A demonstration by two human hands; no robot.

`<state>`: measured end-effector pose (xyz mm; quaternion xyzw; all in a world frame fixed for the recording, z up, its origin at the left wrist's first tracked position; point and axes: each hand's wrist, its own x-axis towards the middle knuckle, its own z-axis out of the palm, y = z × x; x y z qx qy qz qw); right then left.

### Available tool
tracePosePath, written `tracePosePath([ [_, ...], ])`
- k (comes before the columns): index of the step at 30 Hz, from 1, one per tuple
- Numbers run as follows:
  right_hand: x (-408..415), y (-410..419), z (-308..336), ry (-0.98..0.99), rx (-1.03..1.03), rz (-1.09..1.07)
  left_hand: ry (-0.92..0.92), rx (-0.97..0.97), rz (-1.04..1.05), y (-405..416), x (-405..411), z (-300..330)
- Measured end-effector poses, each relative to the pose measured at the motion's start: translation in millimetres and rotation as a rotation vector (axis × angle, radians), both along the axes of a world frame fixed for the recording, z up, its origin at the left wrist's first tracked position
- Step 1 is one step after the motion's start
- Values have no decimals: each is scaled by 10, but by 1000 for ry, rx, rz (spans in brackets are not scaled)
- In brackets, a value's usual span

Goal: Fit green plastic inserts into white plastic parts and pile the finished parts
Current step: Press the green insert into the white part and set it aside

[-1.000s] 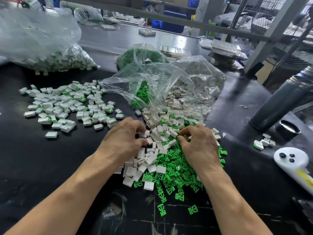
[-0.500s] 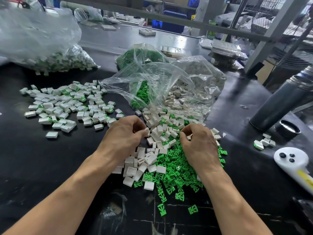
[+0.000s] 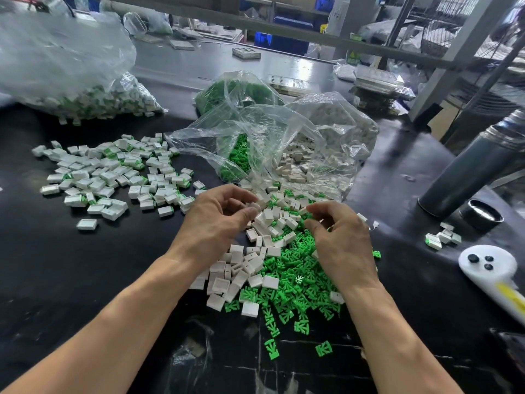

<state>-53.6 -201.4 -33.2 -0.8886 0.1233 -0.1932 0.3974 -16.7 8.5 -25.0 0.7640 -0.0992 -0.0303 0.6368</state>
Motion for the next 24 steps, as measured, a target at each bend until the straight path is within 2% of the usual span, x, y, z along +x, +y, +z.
tracePosePath([
  [10,-5,-46,-15,-25,-96,-11,-30,78,-2,-25,-9,-41],
  [19,-7,-33,-5,74,-298,-40,-37,69,-27,-44,-26,-46],
  [24,7,-18,19,221,-389,-13,-26,74,-22,-33,-35,-27],
])
